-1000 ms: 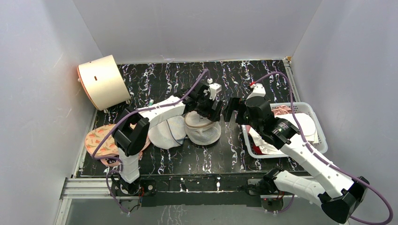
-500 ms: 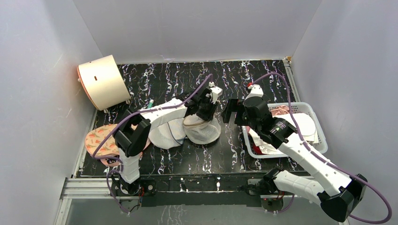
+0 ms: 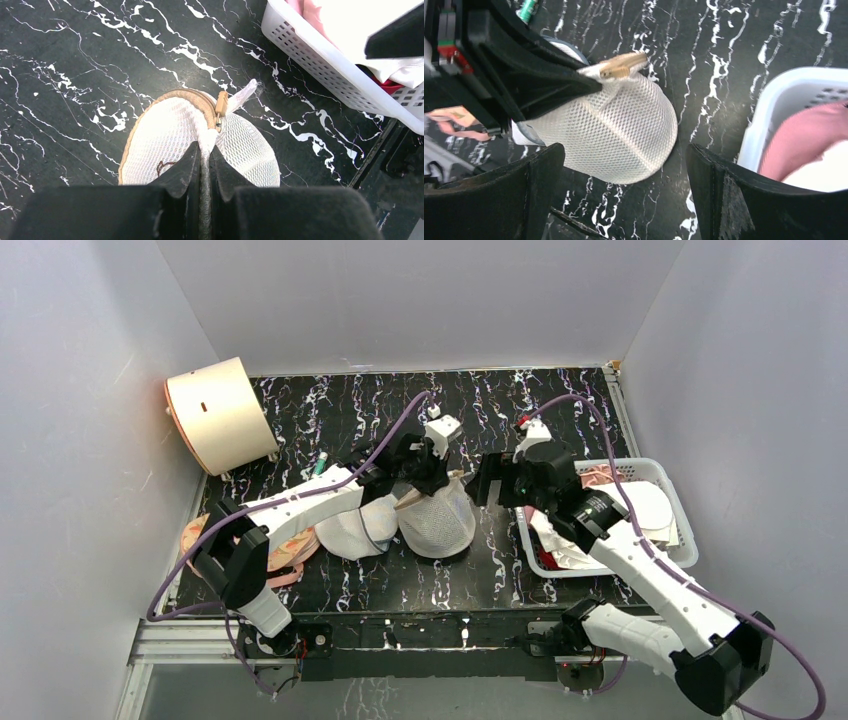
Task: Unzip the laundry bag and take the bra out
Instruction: Unzip the laundry bag at the center of the board.
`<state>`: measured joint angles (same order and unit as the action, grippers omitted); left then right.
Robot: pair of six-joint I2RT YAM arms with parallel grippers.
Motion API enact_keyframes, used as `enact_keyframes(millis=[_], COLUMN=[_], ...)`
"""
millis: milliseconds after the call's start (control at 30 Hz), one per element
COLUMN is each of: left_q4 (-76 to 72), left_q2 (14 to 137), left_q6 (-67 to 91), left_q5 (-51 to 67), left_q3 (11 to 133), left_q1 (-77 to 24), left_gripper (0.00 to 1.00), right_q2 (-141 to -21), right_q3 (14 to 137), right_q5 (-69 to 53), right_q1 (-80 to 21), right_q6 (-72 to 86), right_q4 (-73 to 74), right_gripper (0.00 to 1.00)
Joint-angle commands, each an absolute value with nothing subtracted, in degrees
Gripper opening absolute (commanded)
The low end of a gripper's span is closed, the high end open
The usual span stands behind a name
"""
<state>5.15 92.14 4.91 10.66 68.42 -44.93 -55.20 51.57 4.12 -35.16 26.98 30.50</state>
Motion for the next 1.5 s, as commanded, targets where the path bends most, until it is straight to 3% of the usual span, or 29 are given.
enact_keyframes(millis=[0,100,233,333,533,933,1467], left_q4=[2.5,2.5,2.4,2.1,1.6,1.5,1.4], left_q2=[89.5,89.2,88.9,88.1,87.1,87.1,87.0], left_q6=[4.5,4.1,4.2,4.3,4.5,5.0,5.1], left_q5=[13.8,14.4,15.3,16.0,17.1,19.5,19.3], left_q3=[67.3,67.3,67.4,66.8,66.6,66.8,66.6], left_q1=[-45.2,-45.2,-45.2,-45.1,-45.2,-45.2,-45.2], left_gripper=[0.0,0.0,0.0,0.0,0.0,0.0,0.0], right_q2=[-57.8,-61.8,-66.2,-69.0,-72.3,-77.9,-80.9], right_q3=[49.5,47.8,48.7,50.9,52.4,53.1,52.1], right_q5=[-17.7,-33.4,-43.6,-45.9,-49.7,-54.7,-61.2], right_q1=[-23.5,-14.7,-10.3,-10.2,-10.2,-10.4,-12.4], right_q6=[24.0,23.8,23.0,20.9,19.2,19.7,18.4], right_q4=[18.7,14.2,10.5,11.4,9.4,1.0,-1.0], right_gripper=[0.89,0.86,0.83,0.72,0.69,0.46,0.28])
